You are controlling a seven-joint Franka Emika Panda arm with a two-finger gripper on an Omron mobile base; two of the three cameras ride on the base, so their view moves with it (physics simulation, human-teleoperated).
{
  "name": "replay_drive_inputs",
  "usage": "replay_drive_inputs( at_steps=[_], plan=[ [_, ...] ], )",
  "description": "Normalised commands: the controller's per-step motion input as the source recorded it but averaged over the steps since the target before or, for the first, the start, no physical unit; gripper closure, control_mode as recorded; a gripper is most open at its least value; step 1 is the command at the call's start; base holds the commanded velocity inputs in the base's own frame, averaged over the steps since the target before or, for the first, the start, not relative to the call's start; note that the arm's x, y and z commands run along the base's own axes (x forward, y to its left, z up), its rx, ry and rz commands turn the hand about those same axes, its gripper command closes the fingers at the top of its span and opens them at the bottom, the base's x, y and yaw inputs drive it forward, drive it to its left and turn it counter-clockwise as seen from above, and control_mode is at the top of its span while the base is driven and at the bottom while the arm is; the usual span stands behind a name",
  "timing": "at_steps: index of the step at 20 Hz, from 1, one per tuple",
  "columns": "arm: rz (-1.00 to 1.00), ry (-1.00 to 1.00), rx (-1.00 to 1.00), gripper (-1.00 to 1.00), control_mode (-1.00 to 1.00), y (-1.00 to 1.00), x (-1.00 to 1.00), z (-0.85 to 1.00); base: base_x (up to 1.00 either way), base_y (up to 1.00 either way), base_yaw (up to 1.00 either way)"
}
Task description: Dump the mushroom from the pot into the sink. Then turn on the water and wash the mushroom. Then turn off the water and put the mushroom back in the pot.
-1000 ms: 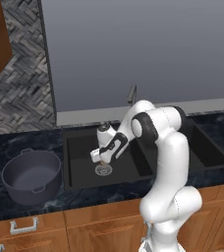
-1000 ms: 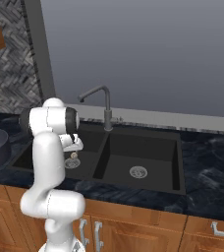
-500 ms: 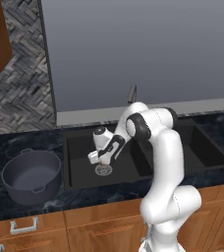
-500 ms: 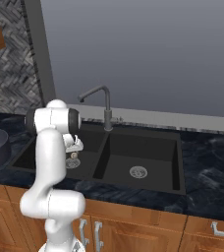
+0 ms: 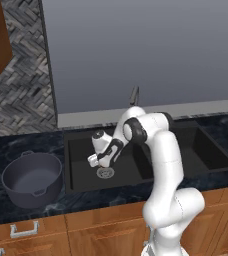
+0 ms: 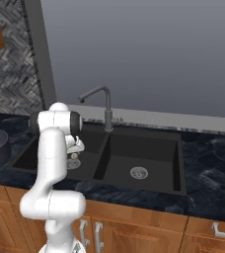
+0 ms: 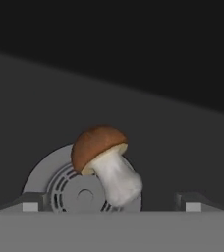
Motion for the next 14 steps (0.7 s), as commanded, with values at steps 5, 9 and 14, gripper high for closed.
replay_drive_inputs(
  at_steps=[5, 9, 14],
  plan=[
    [0.00, 0.00, 0.00, -1.00, -1.00, 0.00, 0.16, -0.18, 0.00, 0.00, 0.00],
    [0.00, 0.00, 0.00, -1.00, -1.00, 0.00, 0.04, -0.14, 0.00, 0.00, 0.00],
    [0.00, 0.00, 0.00, -1.00, -1.00, 0.00, 0.00, -0.15, 0.00, 0.00, 0.00]
  ],
)
